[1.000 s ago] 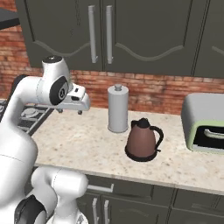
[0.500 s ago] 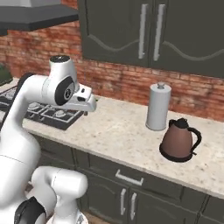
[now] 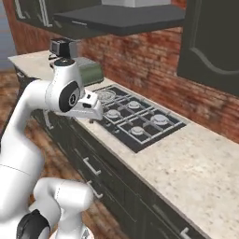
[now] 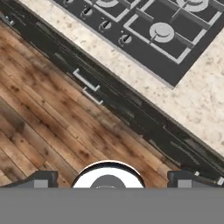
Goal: Navigate to the coffee machine.
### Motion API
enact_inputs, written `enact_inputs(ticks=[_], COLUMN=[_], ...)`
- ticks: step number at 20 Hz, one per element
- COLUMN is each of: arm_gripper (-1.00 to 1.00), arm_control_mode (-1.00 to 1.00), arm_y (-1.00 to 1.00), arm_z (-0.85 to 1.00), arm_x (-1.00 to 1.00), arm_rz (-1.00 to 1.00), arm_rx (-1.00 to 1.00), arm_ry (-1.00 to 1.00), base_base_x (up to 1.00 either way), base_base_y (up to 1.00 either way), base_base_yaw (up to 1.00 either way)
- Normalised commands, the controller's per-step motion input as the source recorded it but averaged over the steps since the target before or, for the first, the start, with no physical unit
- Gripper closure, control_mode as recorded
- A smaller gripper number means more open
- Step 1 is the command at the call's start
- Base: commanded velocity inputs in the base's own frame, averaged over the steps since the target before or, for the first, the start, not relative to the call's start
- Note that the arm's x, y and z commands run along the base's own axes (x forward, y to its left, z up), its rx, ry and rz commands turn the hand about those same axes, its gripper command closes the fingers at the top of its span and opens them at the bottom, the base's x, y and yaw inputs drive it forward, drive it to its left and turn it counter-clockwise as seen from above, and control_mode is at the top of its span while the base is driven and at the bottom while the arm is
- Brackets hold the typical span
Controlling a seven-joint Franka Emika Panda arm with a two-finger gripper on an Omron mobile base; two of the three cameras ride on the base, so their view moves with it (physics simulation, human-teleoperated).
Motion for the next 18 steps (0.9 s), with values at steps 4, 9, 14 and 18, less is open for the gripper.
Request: enact_inputs(ticks=[4,9,14,18], arm_gripper=[-1.0,-1.0,-1.0,-1.0], arm_control_mode=[1.0,1.0,1.0,1.0], arm_y=[0.0,0.0,0.0,0.0], arm_z=[0.0,0.0,0.0,0.0], arm_x=[0.0,0.0,0.0,0.0], arm_rz=[0.0,0.0,0.0,0.0], arm_rx=[0.0,0.0,0.0,0.0], arm_ry=[0.0,0.0,0.0,0.0], base_base_x=[0.39,0.83,0.98,0.72], base_base_y=[0.97,1.0,1.0,1.0], base_base_yaw=[0.43,0.12,-0.11,-0.33])
